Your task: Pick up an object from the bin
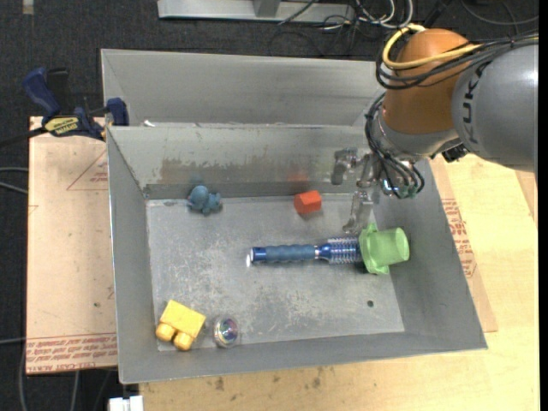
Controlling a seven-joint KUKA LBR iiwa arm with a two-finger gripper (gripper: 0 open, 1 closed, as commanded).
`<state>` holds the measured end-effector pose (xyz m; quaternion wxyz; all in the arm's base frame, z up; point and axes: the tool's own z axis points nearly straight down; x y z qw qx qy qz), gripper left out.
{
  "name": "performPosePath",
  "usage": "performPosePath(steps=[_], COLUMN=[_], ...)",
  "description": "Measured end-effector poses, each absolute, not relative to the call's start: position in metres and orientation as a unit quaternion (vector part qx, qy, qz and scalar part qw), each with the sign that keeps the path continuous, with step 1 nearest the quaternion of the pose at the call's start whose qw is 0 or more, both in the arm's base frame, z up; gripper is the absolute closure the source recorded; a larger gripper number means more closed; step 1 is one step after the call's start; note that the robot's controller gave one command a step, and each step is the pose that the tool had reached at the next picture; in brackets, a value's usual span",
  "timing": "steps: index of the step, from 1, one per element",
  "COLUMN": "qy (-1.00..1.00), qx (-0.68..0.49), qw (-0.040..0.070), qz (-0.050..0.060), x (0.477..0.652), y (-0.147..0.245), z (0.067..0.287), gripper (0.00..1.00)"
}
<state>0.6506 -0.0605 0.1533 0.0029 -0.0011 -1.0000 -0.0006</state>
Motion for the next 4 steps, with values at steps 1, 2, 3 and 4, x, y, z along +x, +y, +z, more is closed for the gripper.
performPosePath(steps=[1,2,3,4], qy=[-0.992,-0.992,-0.991,-0.991], qx=[-0.126,-0.125,-0.137,-0.136], qw=[0.002,0.0,-0.004,-0.004], qz=[-0.001,0.0,-0.001,-0.001], x=[0.584,0.585,0.55,0.547], y=[-0.076,-0.075,-0.056,-0.052], z=[0.068,0.069,0.188,0.245], gripper=[0.0,1.0,1.0,1.0])
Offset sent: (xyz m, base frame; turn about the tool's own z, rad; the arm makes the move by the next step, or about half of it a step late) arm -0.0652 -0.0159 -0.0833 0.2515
